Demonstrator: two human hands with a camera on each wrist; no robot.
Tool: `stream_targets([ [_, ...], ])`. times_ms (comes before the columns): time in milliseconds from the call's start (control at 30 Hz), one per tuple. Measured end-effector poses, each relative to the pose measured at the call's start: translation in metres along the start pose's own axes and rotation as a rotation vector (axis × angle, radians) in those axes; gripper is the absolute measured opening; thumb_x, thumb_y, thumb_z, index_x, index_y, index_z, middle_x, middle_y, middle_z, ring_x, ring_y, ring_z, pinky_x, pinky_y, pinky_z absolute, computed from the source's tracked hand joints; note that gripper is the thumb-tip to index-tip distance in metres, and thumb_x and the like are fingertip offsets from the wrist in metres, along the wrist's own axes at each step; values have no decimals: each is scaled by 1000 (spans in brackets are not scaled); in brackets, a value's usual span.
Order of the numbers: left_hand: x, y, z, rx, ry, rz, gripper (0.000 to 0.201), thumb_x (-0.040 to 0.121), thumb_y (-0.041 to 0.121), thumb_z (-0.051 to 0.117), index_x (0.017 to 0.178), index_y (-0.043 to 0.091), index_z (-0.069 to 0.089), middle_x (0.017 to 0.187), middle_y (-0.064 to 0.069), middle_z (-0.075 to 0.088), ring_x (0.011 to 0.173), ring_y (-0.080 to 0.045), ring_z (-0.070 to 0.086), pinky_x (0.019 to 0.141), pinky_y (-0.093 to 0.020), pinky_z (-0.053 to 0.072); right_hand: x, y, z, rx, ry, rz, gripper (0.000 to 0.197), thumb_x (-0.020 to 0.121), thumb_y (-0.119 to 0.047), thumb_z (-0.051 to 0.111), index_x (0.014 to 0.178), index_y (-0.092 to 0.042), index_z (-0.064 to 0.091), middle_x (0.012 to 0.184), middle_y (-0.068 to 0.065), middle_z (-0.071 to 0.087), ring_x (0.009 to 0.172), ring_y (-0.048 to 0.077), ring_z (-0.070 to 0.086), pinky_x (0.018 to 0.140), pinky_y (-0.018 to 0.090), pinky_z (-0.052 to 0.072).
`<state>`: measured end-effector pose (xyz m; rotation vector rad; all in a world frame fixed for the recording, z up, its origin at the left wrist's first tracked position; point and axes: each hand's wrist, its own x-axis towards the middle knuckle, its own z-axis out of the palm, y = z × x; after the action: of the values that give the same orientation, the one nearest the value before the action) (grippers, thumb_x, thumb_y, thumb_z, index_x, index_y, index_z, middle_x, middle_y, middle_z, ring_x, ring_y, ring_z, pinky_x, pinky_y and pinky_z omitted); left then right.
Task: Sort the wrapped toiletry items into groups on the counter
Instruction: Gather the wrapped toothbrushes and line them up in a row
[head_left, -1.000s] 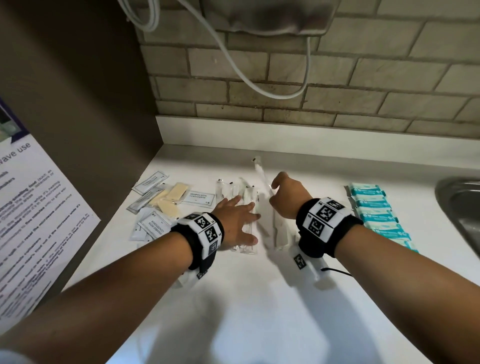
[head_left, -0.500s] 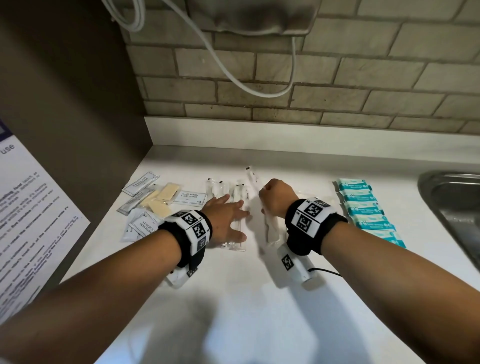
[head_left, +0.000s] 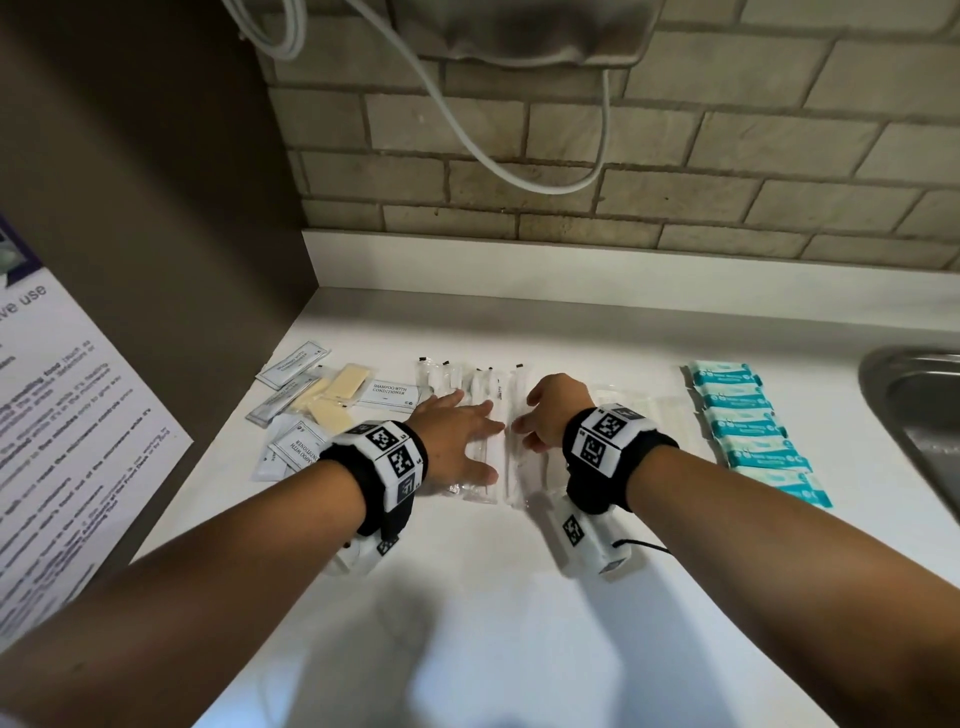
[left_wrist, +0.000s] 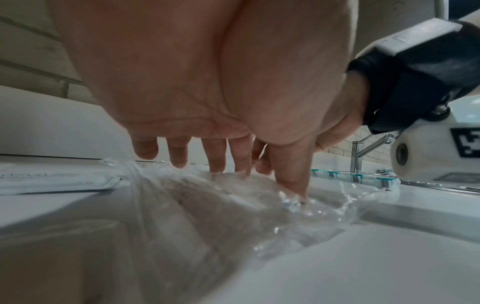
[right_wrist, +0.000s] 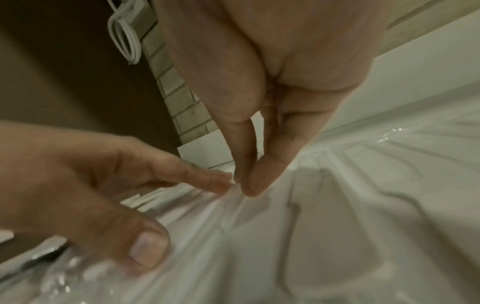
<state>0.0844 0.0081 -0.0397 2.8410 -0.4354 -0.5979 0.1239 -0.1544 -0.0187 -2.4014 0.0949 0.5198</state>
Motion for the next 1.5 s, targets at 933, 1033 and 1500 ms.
stream_targets([
  [933,-4,8,-1,94,31,-14,83,84,64,54,153,34,20,162,16,9,150,-19,-11,119,-45,-12,-20,6,-8,-653,-60,-323,63,78,-29,76,136,-23,52,134,-3,55,124,20,52,99,36,47],
  [1033,-3,9,1,105,44,-13,82,84,65,52,153,33,20,162,16,9,150,-19,-10,120,-45,-10,-19,4,-9,-698,-58,-320,57,81,-30,73,134,-21,55,130,0,58,125,22,48,97,38,48],
  [1500,2,9,6,78,89,-4,85,82,68,52,152,30,23,162,14,13,150,-18,-4,120,-43,-9,-26,16,-4,-793,-79,-366,73,74,-59,67,134,-18,52,130,-2,58,121,23,39,98,37,41],
])
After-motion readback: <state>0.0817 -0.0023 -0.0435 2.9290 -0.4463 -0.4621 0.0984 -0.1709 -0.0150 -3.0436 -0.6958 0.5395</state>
